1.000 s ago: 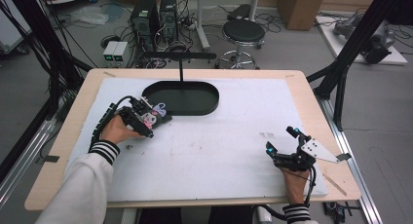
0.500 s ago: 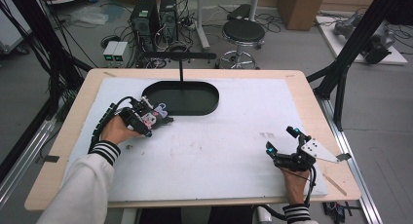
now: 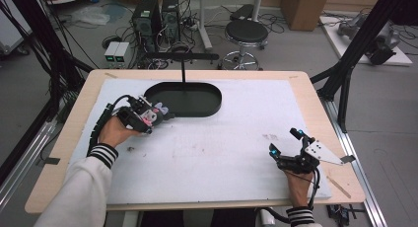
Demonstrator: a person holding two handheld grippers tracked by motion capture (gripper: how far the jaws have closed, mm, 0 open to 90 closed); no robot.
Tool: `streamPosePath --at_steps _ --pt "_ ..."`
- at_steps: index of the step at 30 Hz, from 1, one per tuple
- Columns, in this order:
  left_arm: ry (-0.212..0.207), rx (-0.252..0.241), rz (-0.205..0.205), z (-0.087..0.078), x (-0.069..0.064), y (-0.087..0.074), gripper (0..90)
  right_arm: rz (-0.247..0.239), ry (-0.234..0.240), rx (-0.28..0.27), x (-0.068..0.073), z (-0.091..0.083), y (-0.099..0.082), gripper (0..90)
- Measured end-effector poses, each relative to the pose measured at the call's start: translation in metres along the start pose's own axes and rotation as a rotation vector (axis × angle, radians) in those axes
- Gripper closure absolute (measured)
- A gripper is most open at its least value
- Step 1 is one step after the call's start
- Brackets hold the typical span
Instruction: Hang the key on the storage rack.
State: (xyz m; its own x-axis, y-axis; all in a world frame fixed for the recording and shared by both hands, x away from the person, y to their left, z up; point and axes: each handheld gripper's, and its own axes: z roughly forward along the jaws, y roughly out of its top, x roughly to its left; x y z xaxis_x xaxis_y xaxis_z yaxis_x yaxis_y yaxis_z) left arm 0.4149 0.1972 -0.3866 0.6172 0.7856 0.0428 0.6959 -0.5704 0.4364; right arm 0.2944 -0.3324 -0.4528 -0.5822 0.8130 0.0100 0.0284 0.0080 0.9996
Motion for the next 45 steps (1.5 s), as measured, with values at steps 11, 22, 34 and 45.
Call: streamPosePath --at_steps 11,22,34,45 --pt "0.025 -0.152 0.006 -0.021 0.001 0.002 55.2 -0.002 0.0 0.0 0.0 0.0 0.0 0.5" --pt "0.046 -0.233 -0.023 -0.031 0.004 0.004 55.1 -0.001 0.001 0.001 0.001 0.0 0.0 0.5" --pt "0.068 -0.294 -0.023 -0.049 0.004 0.017 55.1 -0.001 -0.001 0.001 0.001 0.0 0.0 0.4" --pt "0.086 -0.348 -0.057 -0.065 0.013 0.022 55.0 0.0 -0.003 0.002 0.001 0.0 0.0 0.4"
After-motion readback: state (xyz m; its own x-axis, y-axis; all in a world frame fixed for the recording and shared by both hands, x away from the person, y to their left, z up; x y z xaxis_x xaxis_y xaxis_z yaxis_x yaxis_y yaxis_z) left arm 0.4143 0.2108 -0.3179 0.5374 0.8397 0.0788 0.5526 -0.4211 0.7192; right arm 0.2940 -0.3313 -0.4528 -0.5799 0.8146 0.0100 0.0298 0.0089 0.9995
